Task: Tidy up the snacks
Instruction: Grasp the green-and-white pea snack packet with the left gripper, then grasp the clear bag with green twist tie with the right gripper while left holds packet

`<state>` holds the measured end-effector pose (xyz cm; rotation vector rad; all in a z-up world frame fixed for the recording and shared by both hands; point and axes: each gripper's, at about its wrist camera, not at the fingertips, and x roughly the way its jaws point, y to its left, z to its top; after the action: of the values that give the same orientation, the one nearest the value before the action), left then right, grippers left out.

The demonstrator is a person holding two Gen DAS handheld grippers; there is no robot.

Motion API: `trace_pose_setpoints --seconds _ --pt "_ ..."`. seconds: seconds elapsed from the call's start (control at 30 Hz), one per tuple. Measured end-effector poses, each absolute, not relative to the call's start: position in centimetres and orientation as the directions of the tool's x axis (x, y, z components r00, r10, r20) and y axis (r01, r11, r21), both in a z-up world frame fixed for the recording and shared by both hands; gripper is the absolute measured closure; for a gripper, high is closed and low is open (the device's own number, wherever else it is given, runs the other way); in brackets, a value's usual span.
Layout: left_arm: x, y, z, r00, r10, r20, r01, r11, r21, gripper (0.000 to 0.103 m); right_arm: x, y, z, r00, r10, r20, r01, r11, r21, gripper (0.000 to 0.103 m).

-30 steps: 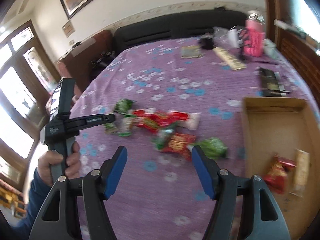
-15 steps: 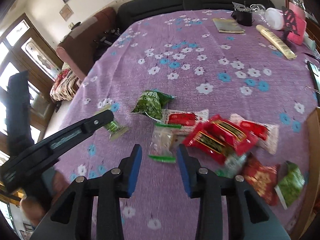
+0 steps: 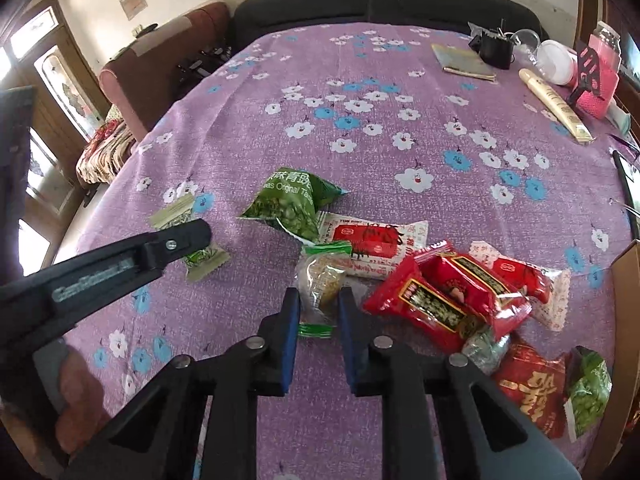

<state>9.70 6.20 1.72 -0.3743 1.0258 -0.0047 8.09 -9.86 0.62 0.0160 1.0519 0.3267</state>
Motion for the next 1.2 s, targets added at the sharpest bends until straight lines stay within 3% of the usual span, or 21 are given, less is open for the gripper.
trace_pose_setpoints --seconds 0.2,0.53,0.6,0.67,0.73,0.9,1.03,1.2 --pt "9.6 4.9 1.7 0.543 -0.111 -0.832 -0.161 0.959 -0.233 0.082 7.0 -11.1 1.0 0.472 0.332 -0.817 -0.289 0.934 0.213 0.095" --pt "9.5 4.4 2.1 0.563 -0.119 -0.817 -0.137 0.962 -0.235 0.083 6.9 -12.2 0.7 0.441 0.426 -0.79 -0.317 0.897 0.307 0.096" --pt "9.4 4.4 2.2 0.563 -0.129 -0.816 -0.131 0.961 -0.243 0.083 7.2 -12.5 0.4 0.433 0.427 -0.794 -0.299 0.899 0.32 0.088" --pt "9.4 4.4 2.3 0.566 -0.132 -0.814 -0.131 0.96 -0.247 0.083 7.6 -12.8 0.2 0.434 0.423 -0.796 -0.278 0.903 0.328 0.065" --pt "9.3 4.5 2.5 0.571 -0.139 -0.809 -0.129 0.958 -0.256 0.083 7.8 -13.1 0.2 0.447 0.433 -0.783 -0.262 0.9 0.348 0.056" --pt "9.1 4.7 2.7 0.578 -0.143 -0.804 -0.133 0.955 -0.265 0.083 8.4 -11.7 -0.1 0.495 0.359 -0.791 -0.253 0.931 0.264 0.056" --pt "8.9 4.7 2.8 0.58 -0.148 -0.801 -0.128 0.954 -0.269 0.083 7.8 -10.3 -0.3 0.54 0.276 -0.795 -0.29 0.948 0.132 0.073" --pt "8.8 4.5 2.9 0.584 -0.152 -0.797 -0.118 0.956 -0.269 0.083 7.1 -10.7 -0.1 0.542 0.288 -0.789 -0.307 0.942 0.133 0.077"
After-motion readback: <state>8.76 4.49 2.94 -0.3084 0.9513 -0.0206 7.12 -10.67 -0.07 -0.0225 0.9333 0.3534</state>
